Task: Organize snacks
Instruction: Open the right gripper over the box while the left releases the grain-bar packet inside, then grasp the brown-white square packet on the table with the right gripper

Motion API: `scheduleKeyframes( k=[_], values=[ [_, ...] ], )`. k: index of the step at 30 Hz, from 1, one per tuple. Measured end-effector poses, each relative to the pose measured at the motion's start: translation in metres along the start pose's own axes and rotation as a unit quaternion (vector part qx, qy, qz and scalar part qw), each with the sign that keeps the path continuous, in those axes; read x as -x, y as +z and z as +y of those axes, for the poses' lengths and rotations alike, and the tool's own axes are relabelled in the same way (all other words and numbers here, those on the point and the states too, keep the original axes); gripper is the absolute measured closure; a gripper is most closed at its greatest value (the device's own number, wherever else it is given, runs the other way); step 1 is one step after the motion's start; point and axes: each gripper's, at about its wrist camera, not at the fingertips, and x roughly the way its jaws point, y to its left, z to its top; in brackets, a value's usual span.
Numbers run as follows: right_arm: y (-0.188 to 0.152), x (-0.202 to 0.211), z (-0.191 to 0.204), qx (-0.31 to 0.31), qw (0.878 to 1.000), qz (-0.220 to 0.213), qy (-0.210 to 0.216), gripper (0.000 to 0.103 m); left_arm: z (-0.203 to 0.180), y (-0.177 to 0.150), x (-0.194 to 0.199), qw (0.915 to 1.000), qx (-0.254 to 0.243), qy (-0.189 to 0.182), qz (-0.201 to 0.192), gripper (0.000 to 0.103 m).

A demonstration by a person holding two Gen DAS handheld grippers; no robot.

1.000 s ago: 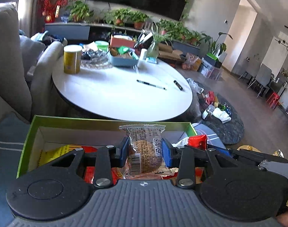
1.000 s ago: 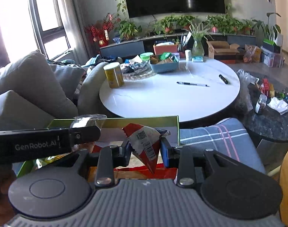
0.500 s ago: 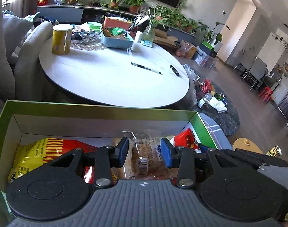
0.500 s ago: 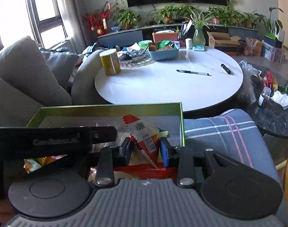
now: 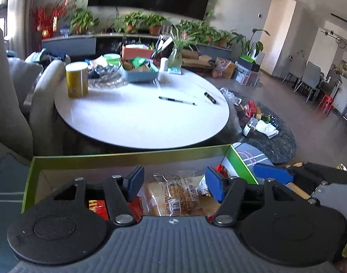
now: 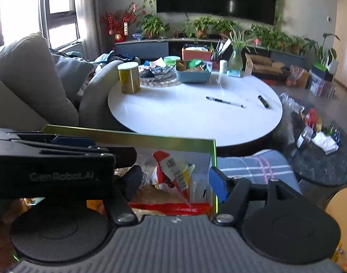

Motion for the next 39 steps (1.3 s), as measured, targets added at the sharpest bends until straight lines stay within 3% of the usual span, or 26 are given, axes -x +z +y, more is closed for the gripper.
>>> scheduleKeyframes(
  k=[4, 9, 16, 24, 29, 34, 39],
  values=[
    [0.001, 0.012, -0.002, 0.010, 1.000, -0.013, -0.016, 0.000, -0.001, -0.002, 0.020, 0.9998, -0.011, 0.001, -0.016, 0.043],
    [-0.002, 0.032, -0.001, 0.008, 0.999, -0.020, -0.024, 0.000, -0.007, -0.011, 0.063, 0.9975, -0.048, 0.009, -0.050, 0.024],
    [-0.022, 0.077, 0.013, -0.001, 0.999, -0.037, -0.027, 0.000, 0.007, -0.044, 0.132, 0.9946, -0.048, 0.037, -0.085, 0.016],
    [-0.070, 0.119, 0.043, 0.018, 0.998, -0.052, -0.015, 0.000, 0.040, -0.100, 0.178, 0.9968, 0.014, 0.049, -0.062, 0.016],
    [-0.092, 0.118, 0.053, 0.010, 0.999, -0.021, 0.032, 0.000, 0.066, -0.128, 0.186, 0.9949, 0.088, 0.040, -0.027, 0.016],
    [-0.110, 0.107, 0.078, 0.037, 0.997, 0.002, 0.069, 0.000, 0.072, -0.148, 0.193, 0.9926, 0.094, 0.073, -0.023, 0.016],
    [-0.117, 0.090, 0.099, 0.055, 0.996, 0.014, 0.069, 0.000, 0.074, -0.160, 0.199, 0.9927, 0.098, 0.070, -0.013, 0.016]
  ],
)
